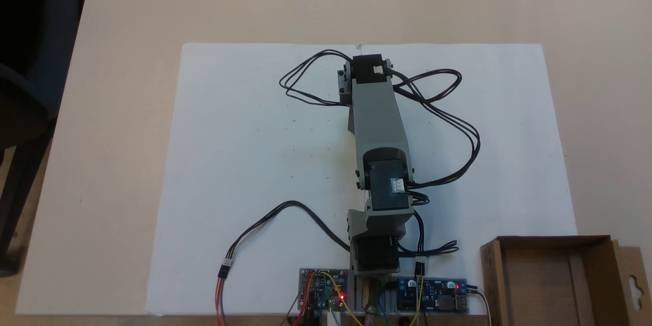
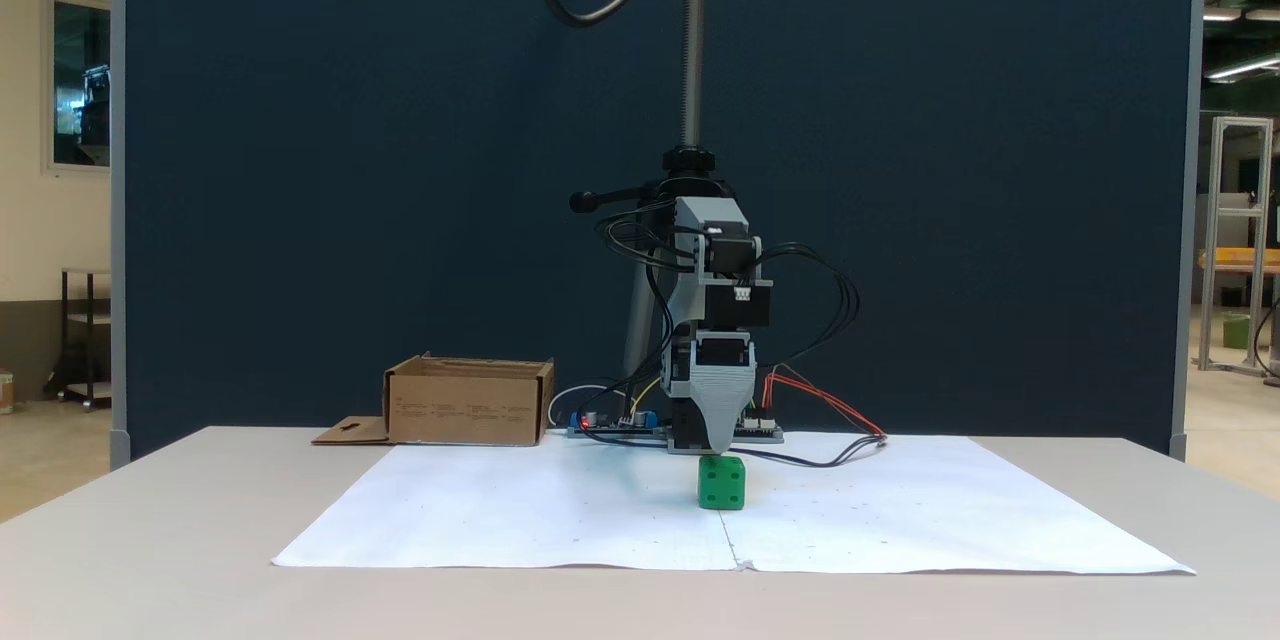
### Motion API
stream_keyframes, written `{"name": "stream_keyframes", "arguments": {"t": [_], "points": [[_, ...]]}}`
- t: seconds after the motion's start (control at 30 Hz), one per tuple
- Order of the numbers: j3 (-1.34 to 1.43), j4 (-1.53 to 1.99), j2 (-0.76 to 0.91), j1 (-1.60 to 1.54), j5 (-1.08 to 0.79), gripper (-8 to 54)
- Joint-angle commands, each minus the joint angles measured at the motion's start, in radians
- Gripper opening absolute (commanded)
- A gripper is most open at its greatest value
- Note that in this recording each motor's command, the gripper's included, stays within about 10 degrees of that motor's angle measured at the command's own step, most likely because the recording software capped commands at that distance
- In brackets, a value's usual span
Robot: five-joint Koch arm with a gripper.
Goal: Grasp a green dice and put it in the bin.
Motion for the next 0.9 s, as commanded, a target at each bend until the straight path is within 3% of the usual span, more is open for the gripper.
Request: {"name": "stream_keyframes", "arguments": {"t": [0.0,0.8,0.87], "points": [[-0.008,-0.005,0.000,-0.008,0.057,43.3],[0.031,-0.051,-0.110,-0.003,0.067,43.0],[0.032,-0.051,-0.112,-0.003,0.080,40.2]]}}
